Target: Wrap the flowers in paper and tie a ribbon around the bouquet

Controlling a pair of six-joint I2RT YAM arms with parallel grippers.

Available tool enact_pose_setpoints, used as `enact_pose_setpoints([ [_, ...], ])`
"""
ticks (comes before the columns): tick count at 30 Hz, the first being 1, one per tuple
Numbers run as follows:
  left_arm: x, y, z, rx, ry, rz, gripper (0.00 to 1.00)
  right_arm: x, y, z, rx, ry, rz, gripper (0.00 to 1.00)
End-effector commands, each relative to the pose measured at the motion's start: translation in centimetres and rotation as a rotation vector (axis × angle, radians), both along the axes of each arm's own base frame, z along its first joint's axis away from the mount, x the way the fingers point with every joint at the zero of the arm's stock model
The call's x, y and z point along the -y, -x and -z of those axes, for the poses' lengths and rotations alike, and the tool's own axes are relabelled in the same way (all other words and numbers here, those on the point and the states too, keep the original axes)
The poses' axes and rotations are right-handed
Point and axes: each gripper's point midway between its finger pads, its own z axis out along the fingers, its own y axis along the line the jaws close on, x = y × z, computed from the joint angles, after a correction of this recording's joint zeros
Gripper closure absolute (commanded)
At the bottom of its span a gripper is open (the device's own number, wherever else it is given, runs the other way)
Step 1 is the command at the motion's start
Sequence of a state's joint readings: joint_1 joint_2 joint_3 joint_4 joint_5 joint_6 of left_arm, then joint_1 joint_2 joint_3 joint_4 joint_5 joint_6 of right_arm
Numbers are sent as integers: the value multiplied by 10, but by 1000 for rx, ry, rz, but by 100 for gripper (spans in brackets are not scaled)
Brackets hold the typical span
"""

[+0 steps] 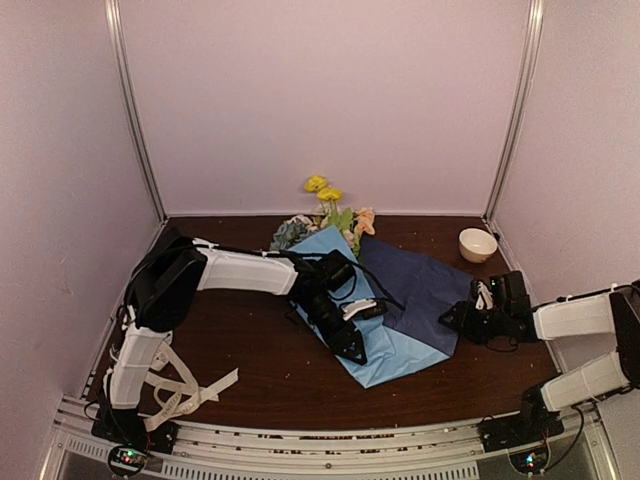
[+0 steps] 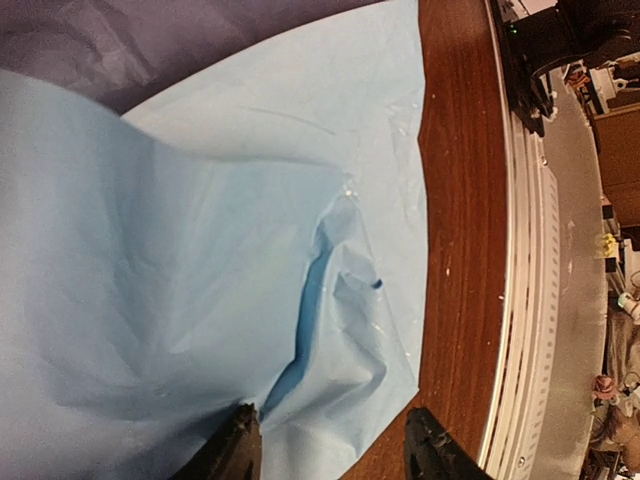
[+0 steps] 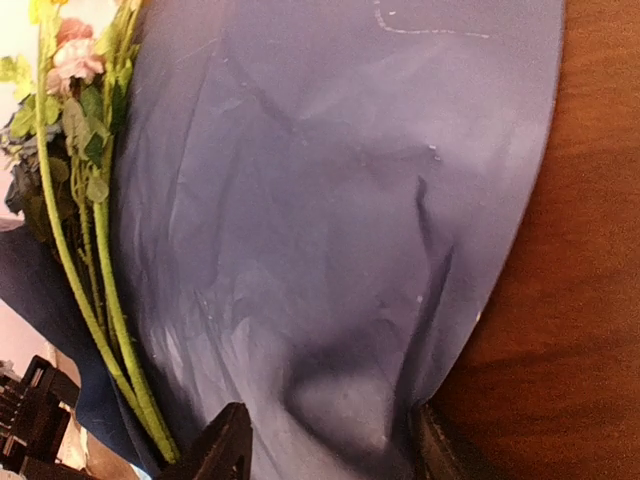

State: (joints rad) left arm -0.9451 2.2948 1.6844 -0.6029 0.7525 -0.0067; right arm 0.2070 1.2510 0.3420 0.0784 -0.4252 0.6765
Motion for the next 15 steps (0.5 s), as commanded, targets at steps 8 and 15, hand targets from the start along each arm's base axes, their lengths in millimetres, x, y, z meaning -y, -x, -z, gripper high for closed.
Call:
enact_pose_setpoints([
  [8,-8,-59,-19,369,-125,-107,45,-21,-4,-11,75,-111,-90,65],
  [15,4,-94,-53,598,-67,-114,44,-19,-11,-24,154,-58,-123,89],
])
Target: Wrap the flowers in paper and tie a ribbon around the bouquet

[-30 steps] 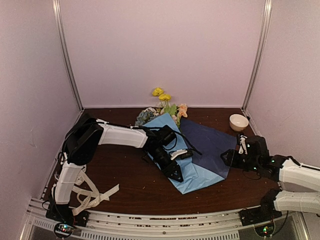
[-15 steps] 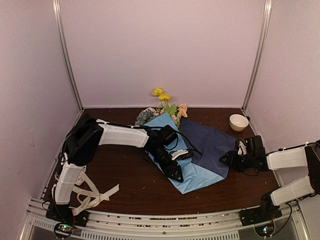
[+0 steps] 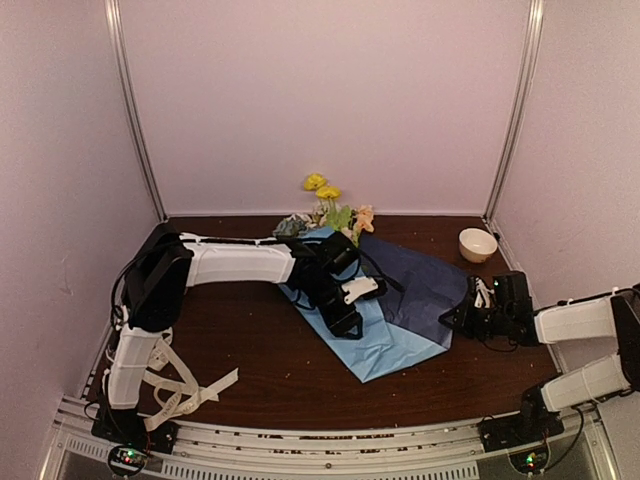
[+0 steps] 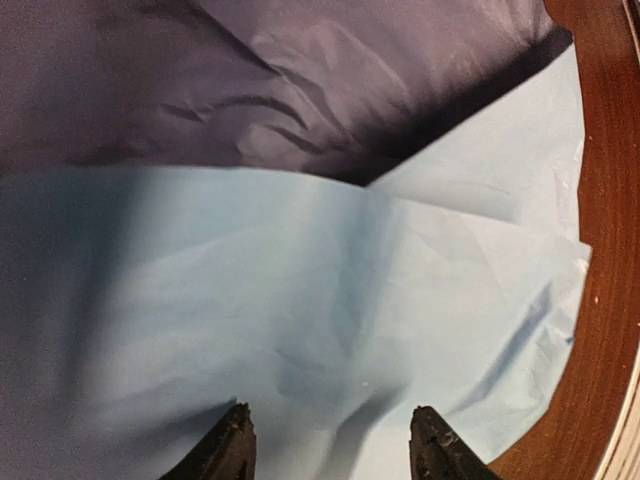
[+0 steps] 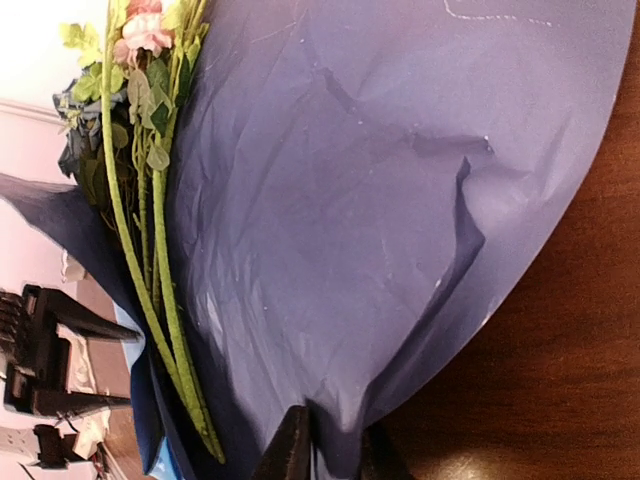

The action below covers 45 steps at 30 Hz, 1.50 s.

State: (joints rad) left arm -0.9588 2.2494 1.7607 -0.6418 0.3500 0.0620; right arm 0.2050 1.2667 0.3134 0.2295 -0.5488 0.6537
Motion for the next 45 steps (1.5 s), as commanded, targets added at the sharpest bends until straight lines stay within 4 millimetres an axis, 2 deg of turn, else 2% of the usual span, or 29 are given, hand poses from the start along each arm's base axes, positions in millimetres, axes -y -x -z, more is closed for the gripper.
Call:
enact_pose_setpoints([
  [1,13,-38,-43,226,67,4,43,1,-6,-10,69,37,-24,91],
  [5,21,-45,-37,235,65,9,42,-7,-9,-25,119,98,-57,98],
  [8,25,-47,-26,219,50,12,42,-19,-7,-38,156,192,-105,100],
  [12,24,-53,-10,204,17,-5,41,-36,-4,-65,241,288,-150,100],
  [15,23,-56,-4,161,28,-32,41,-63,8,-87,326,312,-233,100],
  [18,24,-60,-3,108,78,-59,41,-96,23,-96,380,276,-337,100],
  [21,22,-64,0,78,100,-83,41,-128,38,-94,393,259,-442,100],
  [26,17,-69,-2,48,137,-100,40,-179,61,-75,389,259,-592,100],
  [30,13,-72,-22,29,224,-113,38,-201,69,-51,364,299,-652,100],
  [34,5,-81,-52,54,288,-132,37,-206,72,-24,324,362,-679,100],
  [38,-15,-97,-85,83,318,-183,35,-202,76,-4,289,422,-693,100],
  [40,-31,-109,-88,108,285,-230,34,-202,77,0,285,443,-701,100],
  [45,-70,-140,-73,153,175,-314,33,-202,76,-2,288,463,-700,100],
])
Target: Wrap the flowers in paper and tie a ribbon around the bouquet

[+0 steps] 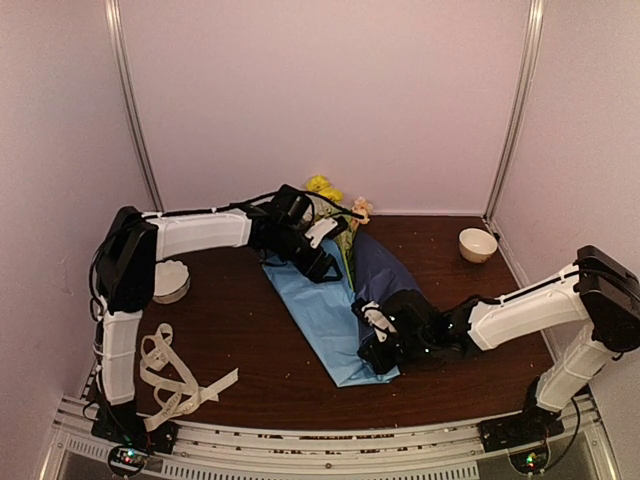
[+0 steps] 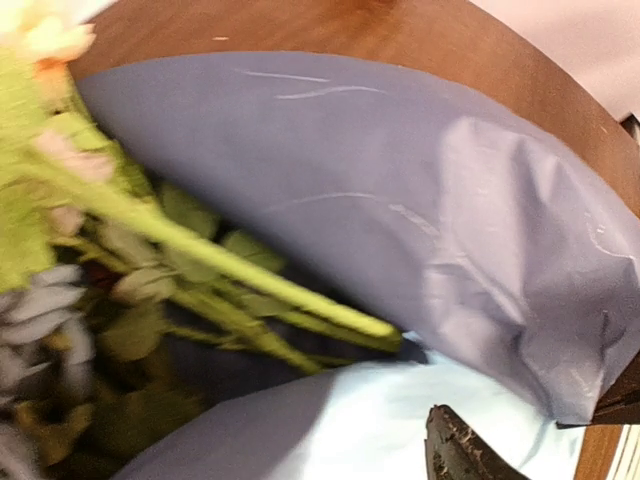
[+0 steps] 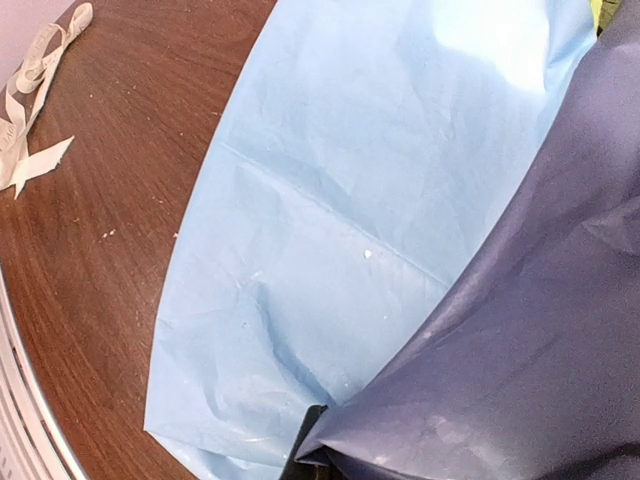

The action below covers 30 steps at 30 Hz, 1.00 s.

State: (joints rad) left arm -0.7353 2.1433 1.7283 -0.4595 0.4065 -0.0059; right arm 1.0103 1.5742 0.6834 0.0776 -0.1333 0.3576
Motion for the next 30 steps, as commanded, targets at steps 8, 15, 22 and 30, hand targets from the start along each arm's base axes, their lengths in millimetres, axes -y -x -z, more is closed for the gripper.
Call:
enact_pose_setpoints([
  [8,-21,-67,11,92,-90,-76,31,1,-14,-28,101,88,-4,100],
  [15,-13,-73,55,-2,-143,-77,31,7,-37,-88,266,158,12,100],
  [22,-11,-72,79,-53,-155,-89,31,-11,-41,-99,389,292,-94,100],
  [30,-7,-75,73,-56,-135,-82,31,-56,-18,-43,448,552,-325,100],
])
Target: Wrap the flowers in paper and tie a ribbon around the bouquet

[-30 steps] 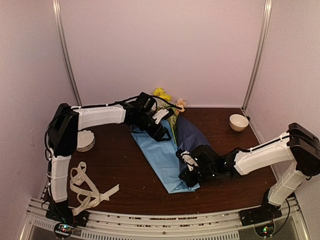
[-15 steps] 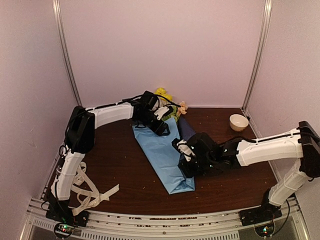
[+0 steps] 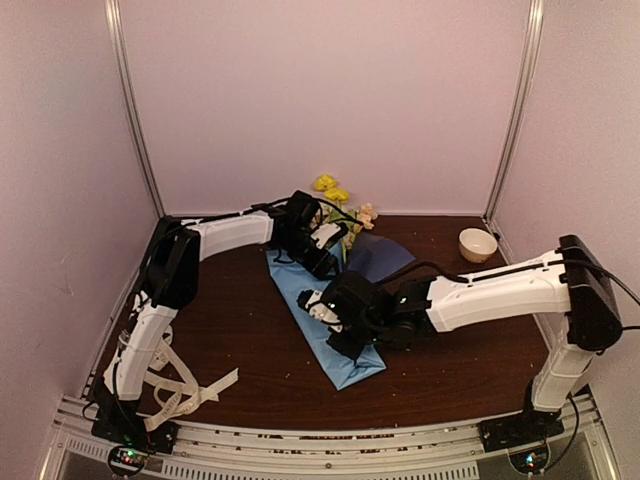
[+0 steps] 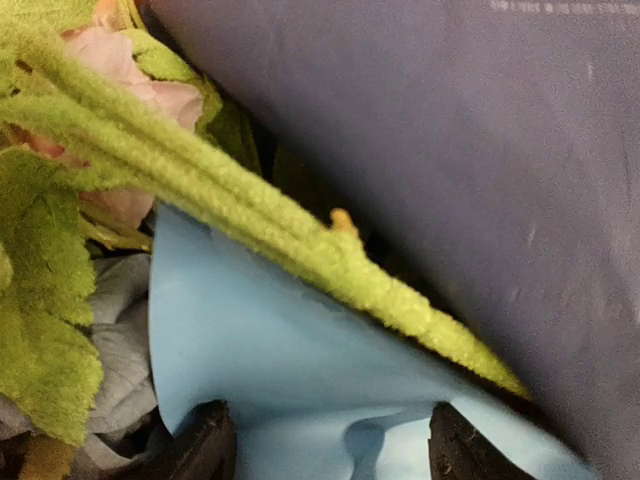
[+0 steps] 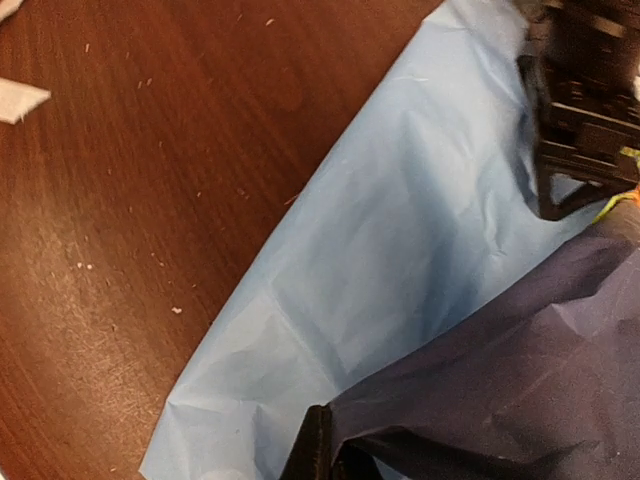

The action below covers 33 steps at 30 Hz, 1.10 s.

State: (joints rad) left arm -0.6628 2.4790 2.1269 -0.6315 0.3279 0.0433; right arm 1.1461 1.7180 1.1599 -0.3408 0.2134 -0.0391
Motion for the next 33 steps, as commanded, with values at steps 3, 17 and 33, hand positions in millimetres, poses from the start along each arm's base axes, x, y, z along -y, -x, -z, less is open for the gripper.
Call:
enact_pose_setpoints([
  [3,4,3,-14,-26,44,22,30,-13,22,45,25,241,-154,100],
  [17,-3,31,-175,104,301,150,10,-5,30,89,-49,391,-191,100],
  [33,26,96,-44,-182,27,271,2,-4,32,90,-18,429,-196,100],
])
